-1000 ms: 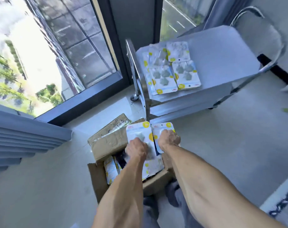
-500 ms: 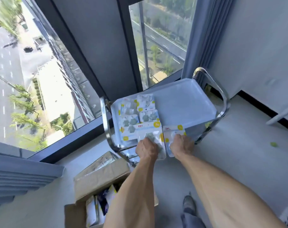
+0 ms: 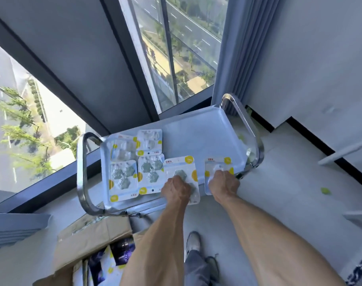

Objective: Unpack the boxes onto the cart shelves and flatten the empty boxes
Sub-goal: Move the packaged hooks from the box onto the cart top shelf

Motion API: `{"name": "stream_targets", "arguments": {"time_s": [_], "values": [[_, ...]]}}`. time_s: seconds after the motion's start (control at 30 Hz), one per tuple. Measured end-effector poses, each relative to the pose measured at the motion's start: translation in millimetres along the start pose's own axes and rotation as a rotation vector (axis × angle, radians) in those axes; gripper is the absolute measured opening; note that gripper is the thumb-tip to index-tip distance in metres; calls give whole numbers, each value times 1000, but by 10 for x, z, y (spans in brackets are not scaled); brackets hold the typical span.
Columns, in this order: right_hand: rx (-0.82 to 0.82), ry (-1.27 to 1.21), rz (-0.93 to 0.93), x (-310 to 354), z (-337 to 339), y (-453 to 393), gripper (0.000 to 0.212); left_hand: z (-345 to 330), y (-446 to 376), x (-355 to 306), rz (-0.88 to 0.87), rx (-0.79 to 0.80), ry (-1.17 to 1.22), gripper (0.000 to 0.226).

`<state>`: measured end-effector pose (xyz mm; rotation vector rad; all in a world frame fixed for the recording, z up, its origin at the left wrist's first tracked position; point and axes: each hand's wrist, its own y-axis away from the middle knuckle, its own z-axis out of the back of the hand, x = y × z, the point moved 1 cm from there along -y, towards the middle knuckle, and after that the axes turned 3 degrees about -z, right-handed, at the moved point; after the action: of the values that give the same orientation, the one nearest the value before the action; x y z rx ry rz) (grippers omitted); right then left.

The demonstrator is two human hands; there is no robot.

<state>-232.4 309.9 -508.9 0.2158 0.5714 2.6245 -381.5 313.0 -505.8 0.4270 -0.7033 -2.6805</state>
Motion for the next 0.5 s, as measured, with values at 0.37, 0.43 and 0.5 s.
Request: {"name": "stream_targets", "arguments": {"time_s": [0.37,0.43,0.5], "values": [[118,99,109,509,-228,-1192,28,-194,-1252,-315,57,68,-68,26],[169,127,110,598,-271,-1337,27,-194,-1379,-320,74,86,-95,28],[190,163,123,699,-296,-1418,25,-201,-1479,-314,91,86,-115,28]]}}
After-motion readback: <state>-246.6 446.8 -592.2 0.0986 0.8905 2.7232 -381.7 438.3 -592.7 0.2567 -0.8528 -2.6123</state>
